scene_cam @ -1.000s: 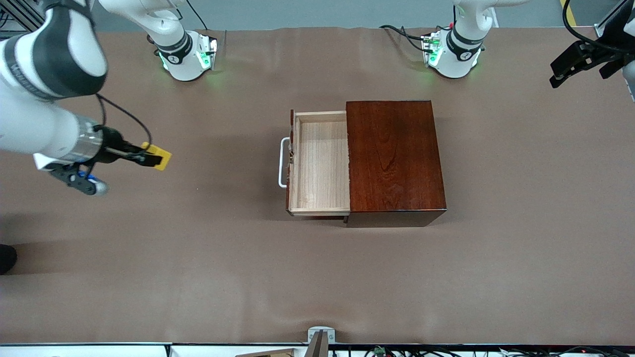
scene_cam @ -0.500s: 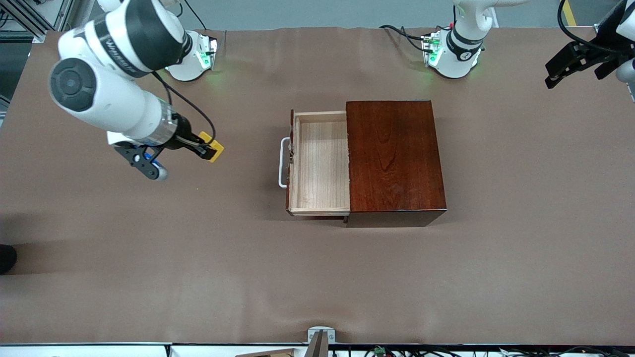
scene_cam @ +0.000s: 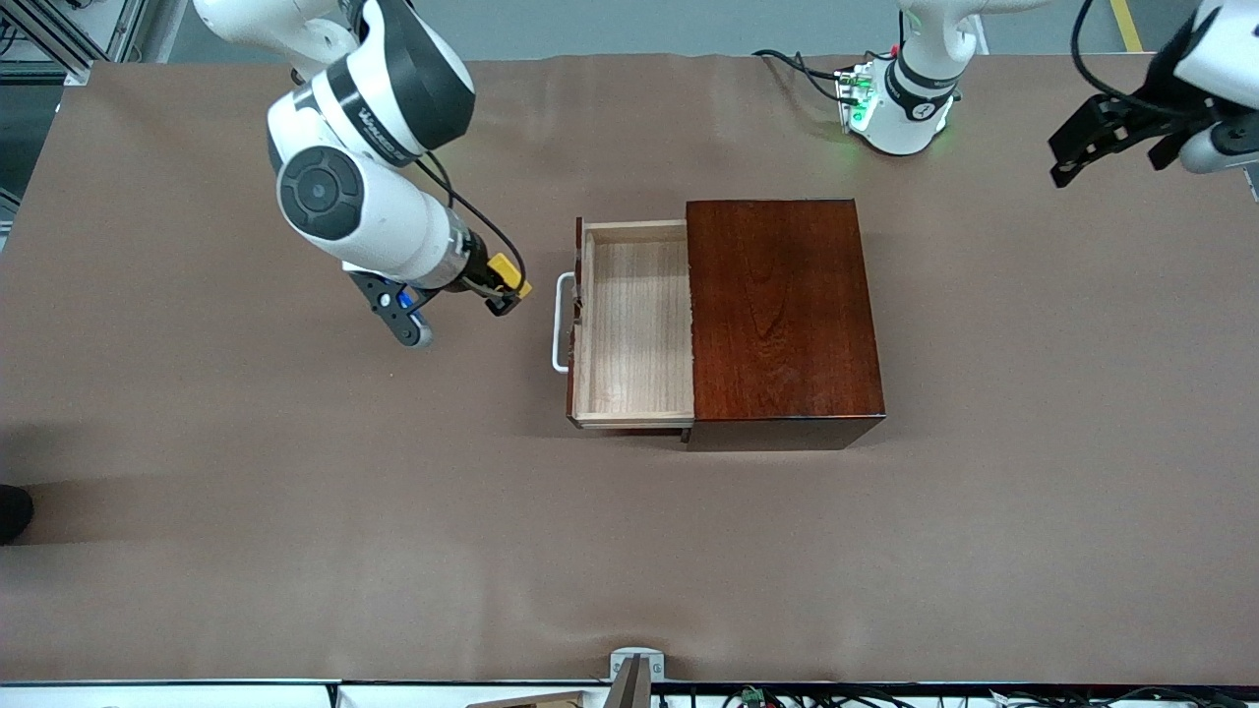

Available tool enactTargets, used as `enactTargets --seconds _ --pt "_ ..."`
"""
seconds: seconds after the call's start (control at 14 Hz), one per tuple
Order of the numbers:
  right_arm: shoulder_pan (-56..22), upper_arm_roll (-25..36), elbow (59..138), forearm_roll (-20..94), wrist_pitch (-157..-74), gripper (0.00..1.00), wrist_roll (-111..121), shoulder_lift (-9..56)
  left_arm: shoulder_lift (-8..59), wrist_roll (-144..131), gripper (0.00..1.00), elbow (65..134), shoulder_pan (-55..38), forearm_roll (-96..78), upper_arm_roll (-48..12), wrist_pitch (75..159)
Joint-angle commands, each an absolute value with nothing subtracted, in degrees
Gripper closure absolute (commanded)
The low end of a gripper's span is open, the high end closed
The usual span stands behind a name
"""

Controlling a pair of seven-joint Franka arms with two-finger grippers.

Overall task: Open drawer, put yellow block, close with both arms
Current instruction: 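Lift the yellow cube with the right gripper and carry it over the drawer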

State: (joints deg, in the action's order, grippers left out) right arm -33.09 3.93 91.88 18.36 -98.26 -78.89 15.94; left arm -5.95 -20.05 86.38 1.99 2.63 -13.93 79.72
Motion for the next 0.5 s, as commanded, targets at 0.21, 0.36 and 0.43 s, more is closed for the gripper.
enactTargets --seconds 0.21,0.36,0.43 --pt "-38.66 4.66 90.44 20.48 -102.98 1.0 -96.9 18.97 -2.38 -25.65 0.0 85.96 2.11 1.85 -22.75 80.24" --pt "-41.03 4.66 90.35 20.48 -107.82 1.0 -103.77 21.26 -0.45 -28.9 0.0 85.26 2.02 2.02 -26.61 80.95" --pt "-41.91 4.66 90.35 20.57 -109.49 1.0 -106.23 22.14 0.34 -30.22 0.0 84.82 2.02 2.2 -28.37 80.95"
